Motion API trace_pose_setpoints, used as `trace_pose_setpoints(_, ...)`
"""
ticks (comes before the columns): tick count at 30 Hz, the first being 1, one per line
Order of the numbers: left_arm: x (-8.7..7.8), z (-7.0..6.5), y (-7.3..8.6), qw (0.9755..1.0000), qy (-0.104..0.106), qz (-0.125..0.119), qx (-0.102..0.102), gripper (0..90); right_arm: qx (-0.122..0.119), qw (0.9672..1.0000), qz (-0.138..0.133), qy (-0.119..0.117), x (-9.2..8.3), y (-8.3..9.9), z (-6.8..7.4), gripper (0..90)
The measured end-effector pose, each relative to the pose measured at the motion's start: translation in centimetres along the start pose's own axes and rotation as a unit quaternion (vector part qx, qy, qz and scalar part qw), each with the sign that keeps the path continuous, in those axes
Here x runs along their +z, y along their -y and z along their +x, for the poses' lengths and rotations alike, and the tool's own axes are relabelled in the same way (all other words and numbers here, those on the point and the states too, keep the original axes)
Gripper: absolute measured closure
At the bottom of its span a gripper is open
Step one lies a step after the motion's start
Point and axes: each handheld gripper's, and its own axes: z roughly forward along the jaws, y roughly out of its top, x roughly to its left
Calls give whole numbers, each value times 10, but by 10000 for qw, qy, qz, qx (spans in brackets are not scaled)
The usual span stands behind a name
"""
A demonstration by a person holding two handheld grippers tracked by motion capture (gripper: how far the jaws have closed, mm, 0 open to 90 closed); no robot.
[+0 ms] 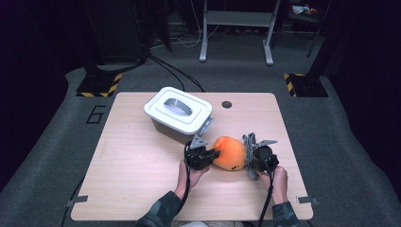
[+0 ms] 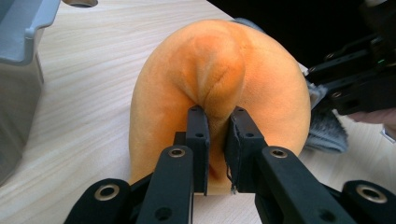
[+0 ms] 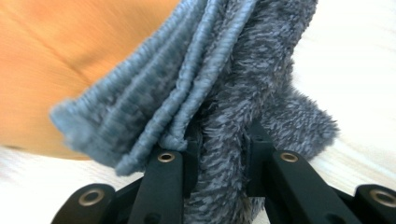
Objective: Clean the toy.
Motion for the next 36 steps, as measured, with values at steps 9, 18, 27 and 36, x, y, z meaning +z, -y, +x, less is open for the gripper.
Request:
trace_pose_setpoints(9, -2, 0, 1, 9999, -74, -53, -107, 799, -65, 9992, -367, 131, -26, -8, 1, 733)
trace_pose_setpoints(18, -2, -2, 1, 9999, -56, -79, -39, 798, -675, 9912, -1111, -249, -69, -41, 45, 731)
trace_pose_setpoints(27, -3, 1, 2, 10000, -41, -34, -55, 797, -643, 9938, -884, -193, -52, -39, 42, 731)
trace_pose_setpoints(36, -2, 1, 2, 10000, -46, -46, -9, 797, -372, 9968, -705, -46, -44, -22, 23, 730)
